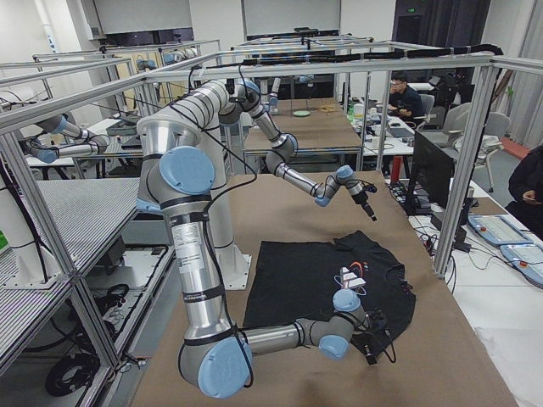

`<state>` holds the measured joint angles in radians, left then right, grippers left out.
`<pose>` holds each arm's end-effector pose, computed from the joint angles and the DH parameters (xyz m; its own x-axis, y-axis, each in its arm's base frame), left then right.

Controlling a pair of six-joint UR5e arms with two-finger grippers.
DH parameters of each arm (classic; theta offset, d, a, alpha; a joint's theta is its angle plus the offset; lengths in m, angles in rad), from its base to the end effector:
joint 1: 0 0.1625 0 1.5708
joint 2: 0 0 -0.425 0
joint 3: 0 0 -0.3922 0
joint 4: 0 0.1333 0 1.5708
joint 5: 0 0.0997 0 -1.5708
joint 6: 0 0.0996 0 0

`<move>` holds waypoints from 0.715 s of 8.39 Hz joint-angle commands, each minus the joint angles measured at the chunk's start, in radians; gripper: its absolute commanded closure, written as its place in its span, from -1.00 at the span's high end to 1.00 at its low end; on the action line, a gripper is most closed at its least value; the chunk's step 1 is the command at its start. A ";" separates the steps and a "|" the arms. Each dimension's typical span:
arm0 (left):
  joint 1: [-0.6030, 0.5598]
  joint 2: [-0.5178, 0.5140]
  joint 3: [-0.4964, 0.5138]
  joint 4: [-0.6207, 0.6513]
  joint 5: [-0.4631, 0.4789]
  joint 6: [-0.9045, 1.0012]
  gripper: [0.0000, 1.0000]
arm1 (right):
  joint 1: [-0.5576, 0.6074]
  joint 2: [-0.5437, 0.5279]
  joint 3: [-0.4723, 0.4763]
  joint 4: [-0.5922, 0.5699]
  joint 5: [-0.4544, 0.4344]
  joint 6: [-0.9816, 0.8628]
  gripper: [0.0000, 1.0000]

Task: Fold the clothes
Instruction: 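Grasp the sleeve with the right gripper and fold it inward over the chest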

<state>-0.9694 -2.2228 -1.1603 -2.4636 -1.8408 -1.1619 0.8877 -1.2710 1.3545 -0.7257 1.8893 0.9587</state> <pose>0.3464 -0.6935 0.3567 0.4811 -0.0238 -0.8764 0.5086 0.8218 0.2569 -0.3322 -0.5700 0.5127 0.6417 -0.0760 0.7632 -0.2561 0.9167 0.3066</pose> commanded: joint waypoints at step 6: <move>0.014 -0.015 0.002 0.003 0.000 -0.005 1.00 | 0.022 0.019 0.182 -0.235 0.050 -0.001 -1.00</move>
<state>-0.9565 -2.2350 -1.1586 -2.4615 -1.8408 -1.1658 0.9020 -1.2686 1.4325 -0.8196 1.9289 0.9567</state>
